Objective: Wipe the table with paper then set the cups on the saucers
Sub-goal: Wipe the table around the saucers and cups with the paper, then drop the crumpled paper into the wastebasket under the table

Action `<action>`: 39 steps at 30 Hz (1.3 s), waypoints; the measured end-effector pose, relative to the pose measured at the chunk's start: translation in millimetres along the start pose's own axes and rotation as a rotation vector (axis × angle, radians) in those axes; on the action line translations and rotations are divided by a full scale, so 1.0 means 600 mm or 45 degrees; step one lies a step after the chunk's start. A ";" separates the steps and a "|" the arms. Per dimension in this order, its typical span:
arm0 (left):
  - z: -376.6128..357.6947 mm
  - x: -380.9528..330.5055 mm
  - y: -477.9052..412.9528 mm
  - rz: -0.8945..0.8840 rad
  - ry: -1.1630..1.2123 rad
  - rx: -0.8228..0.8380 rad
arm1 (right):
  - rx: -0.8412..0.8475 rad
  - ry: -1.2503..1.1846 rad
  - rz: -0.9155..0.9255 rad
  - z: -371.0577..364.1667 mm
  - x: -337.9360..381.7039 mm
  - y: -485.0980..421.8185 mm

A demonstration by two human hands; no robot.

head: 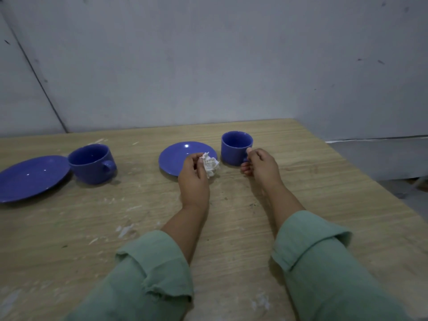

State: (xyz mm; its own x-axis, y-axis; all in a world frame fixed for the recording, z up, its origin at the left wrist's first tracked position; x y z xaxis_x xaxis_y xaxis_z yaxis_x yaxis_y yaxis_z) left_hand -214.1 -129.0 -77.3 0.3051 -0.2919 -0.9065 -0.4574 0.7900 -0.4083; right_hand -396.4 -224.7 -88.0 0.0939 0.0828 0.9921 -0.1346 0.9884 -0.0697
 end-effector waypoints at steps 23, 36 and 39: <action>0.137 -0.044 0.051 0.129 0.306 0.103 | 0.617 -0.529 -0.269 -0.222 0.061 0.150; 0.615 -0.132 0.249 -0.028 -0.084 -0.552 | 1.159 -0.440 -0.164 -0.547 0.142 0.456; 0.735 -0.139 0.337 -0.097 -0.271 -0.834 | 1.334 -0.290 -0.042 -0.625 0.159 0.552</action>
State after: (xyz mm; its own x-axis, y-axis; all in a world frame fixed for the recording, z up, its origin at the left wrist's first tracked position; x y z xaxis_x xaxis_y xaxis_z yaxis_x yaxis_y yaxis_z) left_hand 36.3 292.9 -36.5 0.4827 -0.1688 -0.8594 -0.8180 0.2638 -0.5112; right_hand -61.8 158.3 -55.6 -0.0591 -0.0746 0.9955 -0.9248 0.3796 -0.0265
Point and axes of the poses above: each hand's wrist, its own y-axis away from the middle knuckle, its own z-axis out of the back of the hand, x = y × z, the point moved 7 cm from there along -y, towards the middle knuckle, and after that the axes turned 10 degrees about x, right-handed, at the moved point
